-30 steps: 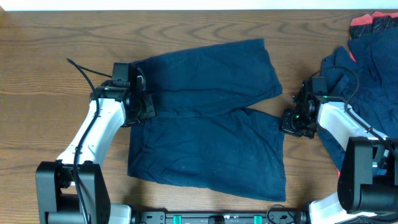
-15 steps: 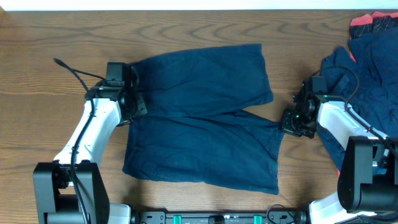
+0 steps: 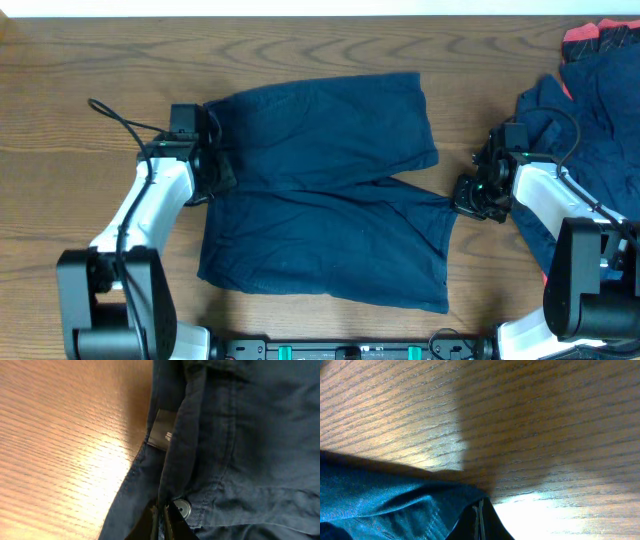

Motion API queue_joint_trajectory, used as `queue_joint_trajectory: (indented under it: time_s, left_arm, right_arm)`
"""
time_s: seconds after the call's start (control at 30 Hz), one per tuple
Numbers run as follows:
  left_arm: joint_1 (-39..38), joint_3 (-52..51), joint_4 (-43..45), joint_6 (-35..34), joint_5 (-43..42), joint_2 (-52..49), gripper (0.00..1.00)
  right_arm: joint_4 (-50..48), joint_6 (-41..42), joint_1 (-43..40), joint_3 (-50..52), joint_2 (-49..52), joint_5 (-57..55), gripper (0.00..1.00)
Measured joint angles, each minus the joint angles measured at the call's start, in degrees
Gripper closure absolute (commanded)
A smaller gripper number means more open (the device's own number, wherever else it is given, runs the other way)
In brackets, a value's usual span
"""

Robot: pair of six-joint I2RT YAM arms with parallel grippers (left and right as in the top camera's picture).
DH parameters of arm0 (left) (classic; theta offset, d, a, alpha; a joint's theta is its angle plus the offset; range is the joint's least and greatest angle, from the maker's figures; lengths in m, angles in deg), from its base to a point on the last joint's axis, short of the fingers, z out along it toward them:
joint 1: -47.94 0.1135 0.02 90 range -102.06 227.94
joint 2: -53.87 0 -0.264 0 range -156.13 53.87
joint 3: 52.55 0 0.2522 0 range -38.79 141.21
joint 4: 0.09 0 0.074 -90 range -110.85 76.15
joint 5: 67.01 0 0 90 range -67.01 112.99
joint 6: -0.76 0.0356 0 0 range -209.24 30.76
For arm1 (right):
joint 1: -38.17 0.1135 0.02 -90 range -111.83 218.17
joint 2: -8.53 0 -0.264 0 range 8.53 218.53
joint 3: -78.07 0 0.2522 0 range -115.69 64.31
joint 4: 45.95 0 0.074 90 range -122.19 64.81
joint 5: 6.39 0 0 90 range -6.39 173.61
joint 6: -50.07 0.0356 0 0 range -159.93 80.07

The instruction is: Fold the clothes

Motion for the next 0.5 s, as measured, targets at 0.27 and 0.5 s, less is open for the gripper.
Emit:
queue_joint_trajectory:
  time_s: [0.27, 0.5]
  left_arm:
    - [0.0, -1.5, 0.5, -0.3, 1.8, -5.7, 0.83]
    - [0.3, -1.6, 0.9, -0.6, 3.5, -6.0, 0.68]
  right_arm:
    - [0.0, 0.0, 0.0, 0.0, 0.0, 0.0, 0.99]
    - [0.0, 0.0, 0.0, 0.0, 0.0, 0.0, 0.99]
